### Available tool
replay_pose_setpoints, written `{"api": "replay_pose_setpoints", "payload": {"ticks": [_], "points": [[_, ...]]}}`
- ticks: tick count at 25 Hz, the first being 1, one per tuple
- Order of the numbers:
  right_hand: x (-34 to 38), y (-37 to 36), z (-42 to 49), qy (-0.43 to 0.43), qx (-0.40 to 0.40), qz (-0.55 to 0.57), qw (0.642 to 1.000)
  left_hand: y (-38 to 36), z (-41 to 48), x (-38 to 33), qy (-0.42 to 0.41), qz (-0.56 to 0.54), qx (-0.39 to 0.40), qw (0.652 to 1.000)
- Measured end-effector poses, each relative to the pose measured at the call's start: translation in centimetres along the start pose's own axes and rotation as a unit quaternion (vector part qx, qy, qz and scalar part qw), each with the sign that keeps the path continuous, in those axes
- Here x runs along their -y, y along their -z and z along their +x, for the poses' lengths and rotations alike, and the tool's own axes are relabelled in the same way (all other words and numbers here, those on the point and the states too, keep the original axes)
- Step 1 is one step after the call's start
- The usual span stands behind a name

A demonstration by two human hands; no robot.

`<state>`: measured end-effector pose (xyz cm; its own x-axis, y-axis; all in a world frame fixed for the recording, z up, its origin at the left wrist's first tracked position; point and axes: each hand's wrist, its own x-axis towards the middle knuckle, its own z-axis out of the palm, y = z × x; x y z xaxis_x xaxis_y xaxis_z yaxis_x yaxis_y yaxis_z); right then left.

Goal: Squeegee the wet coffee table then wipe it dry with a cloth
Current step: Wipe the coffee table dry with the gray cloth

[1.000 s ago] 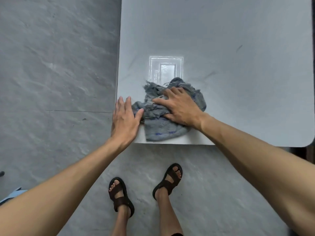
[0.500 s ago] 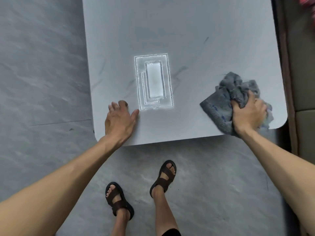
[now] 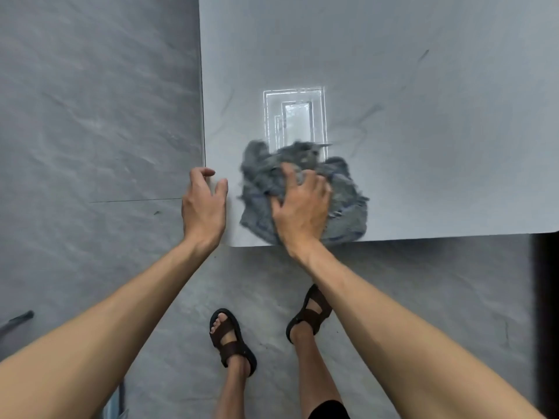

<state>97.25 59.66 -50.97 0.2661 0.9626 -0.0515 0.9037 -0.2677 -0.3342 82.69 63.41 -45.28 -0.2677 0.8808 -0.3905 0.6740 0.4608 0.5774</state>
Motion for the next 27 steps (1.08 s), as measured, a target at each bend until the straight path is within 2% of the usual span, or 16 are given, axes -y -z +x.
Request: {"api": "replay_pose_setpoints", "payload": {"ticks": [3,6,8,9,10,11,13,15,16,18,21,23,24,25,26,27], "points": [[0.2,-0.2,-1.4,0.248,0.061,-0.009,0.967,-0.3,-0.6,0.0,-0.034,0.046,0.016,0.998],[-3.5,1.4,-0.1,0.440,0.112,-0.019,0.891,-1.6,-1.7,-1.0,-0.079,0.093,0.050,0.991],[-7.8,3.3,1.4,0.521,0.169,-0.023,0.836,-3.0,-2.4,-2.2,-0.108,0.111,0.079,0.985],[-10.4,4.5,2.2,0.537,0.188,-0.034,0.822,-3.7,-2.7,-2.9,-0.127,0.119,0.096,0.980],[-13.5,5.7,2.9,0.527,0.196,-0.049,0.826,-4.5,-3.0,-3.6,-0.148,0.130,0.117,0.973],[-16.8,7.0,3.5,0.490,0.190,-0.069,0.848,-5.5,-3.3,-4.4,-0.170,0.152,0.137,0.964],[-23.9,9.8,4.1,0.344,0.144,-0.093,0.923,-7.7,-3.7,-6.0,-0.206,0.237,0.172,0.933],[-30.1,12.3,4.0,0.130,0.080,-0.095,0.984,-9.4,-4.1,-7.5,-0.206,0.323,0.216,0.898],[-32.1,13.2,3.7,0.012,0.047,-0.102,0.994,-9.9,-4.3,-8.1,-0.194,0.351,0.235,0.886],[-33.5,13.5,3.9,-0.213,-0.002,-0.109,0.971,-10.4,-4.4,-9.2,-0.183,0.378,0.240,0.875],[-30.0,11.6,6.5,-0.452,-0.095,-0.069,0.884,-9.1,-3.0,-10.2,-0.211,0.310,0.137,0.917],[-25.5,10.0,9.2,-0.530,-0.138,-0.026,0.836,-7.4,-0.6,-9.6,-0.173,0.239,0.081,0.952],[-22.9,9.2,10.2,-0.535,-0.134,-0.014,0.834,-6.5,0.9,-9.1,-0.135,0.213,0.069,0.965],[-20.1,8.3,10.9,-0.507,-0.118,-0.022,0.853,-5.7,2.4,-8.4,-0.097,0.193,0.062,0.974],[-17.2,7.2,11.2,-0.441,-0.101,-0.041,0.891,-4.9,3.6,-7.7,-0.071,0.181,0.061,0.979],[-14.1,6.2,11.1,-0.339,-0.085,-0.057,0.935,-4.4,4.4,-7.1,-0.061,0.179,0.063,0.980]]}}
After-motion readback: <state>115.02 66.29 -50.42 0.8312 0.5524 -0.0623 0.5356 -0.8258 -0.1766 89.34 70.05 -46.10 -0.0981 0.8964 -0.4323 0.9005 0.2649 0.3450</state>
